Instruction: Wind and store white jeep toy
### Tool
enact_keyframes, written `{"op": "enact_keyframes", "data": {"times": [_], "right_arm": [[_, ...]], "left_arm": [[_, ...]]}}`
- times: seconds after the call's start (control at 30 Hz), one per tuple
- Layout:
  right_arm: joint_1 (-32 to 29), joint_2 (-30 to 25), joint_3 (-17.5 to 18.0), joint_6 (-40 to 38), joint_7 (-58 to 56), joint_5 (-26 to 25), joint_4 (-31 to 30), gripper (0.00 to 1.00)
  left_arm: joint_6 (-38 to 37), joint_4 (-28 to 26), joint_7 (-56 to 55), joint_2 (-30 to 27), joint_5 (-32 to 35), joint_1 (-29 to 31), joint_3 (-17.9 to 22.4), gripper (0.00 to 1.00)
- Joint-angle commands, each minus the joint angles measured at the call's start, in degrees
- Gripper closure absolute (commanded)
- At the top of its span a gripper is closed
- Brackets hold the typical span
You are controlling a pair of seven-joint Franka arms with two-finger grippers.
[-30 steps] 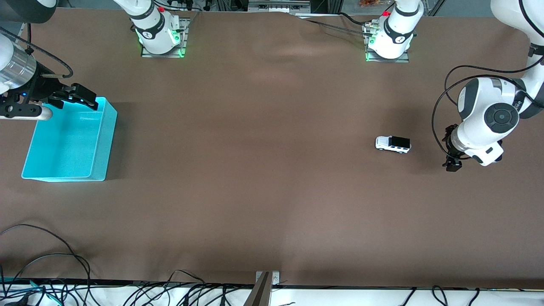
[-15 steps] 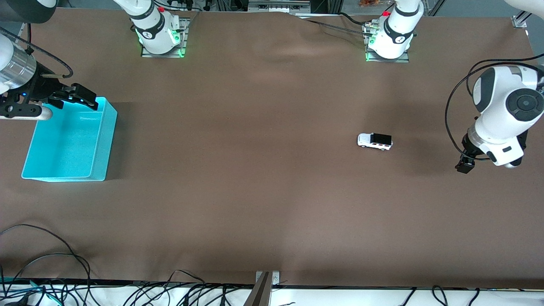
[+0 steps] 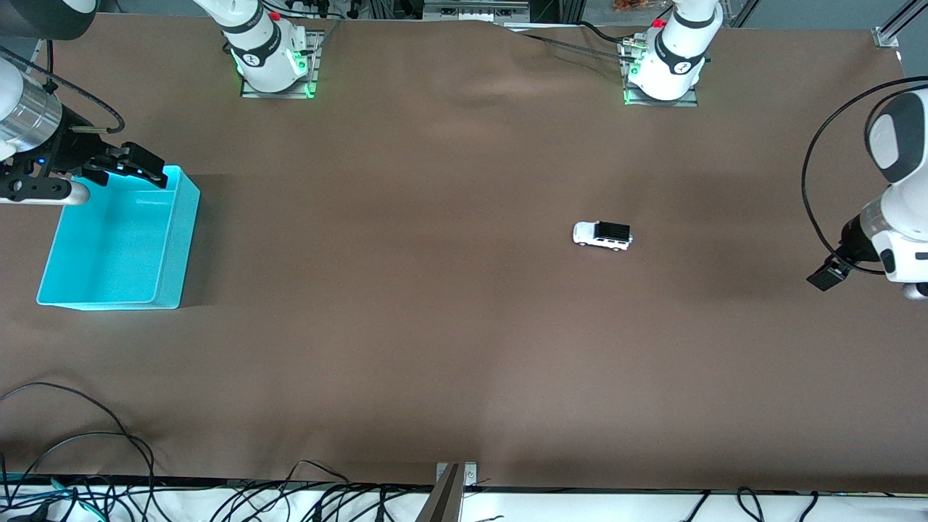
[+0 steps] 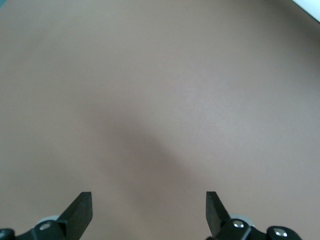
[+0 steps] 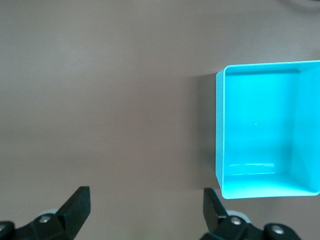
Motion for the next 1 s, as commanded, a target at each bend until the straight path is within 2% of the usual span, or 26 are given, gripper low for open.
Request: {"op": "enact_keyframes", "data": {"times": [0.0, 0.27, 0.57, 0.67, 0.97], "right_arm": [[0.1, 0.5, 0.0, -0.2, -0.5, -0.1, 1.1, 0.00], [0.1, 0.4, 0.0, -0.2, -0.5, -0.1, 1.1, 0.00], [0.1, 0.5, 0.0, -0.2, -0.5, -0.1, 1.2, 0.00], [0.1, 0.5, 0.0, -0.2, -0.5, -0.1, 1.1, 0.00], [0.1, 0.4, 0.0, -0.2, -0.5, -0.1, 1.1, 0.00]], "left_arm": [[-5.0, 4.5, 10.9, 0.0, -1.9, 0.2, -0.4, 0.00], [-12.1, 10.4, 25.5, 0.0, -6.3, 0.2, -0.4, 0.00], [-20.8, 17.1, 31.3, 0.1, -7.1, -0.7, -0.9, 0.00], [-21.5, 18.4, 33.3, 0.0, -9.1, -0.5, -1.9, 0.00], [-24.6, 19.6, 41.6, -0.8, -9.4, -0.1, -3.8, 0.00]]}}
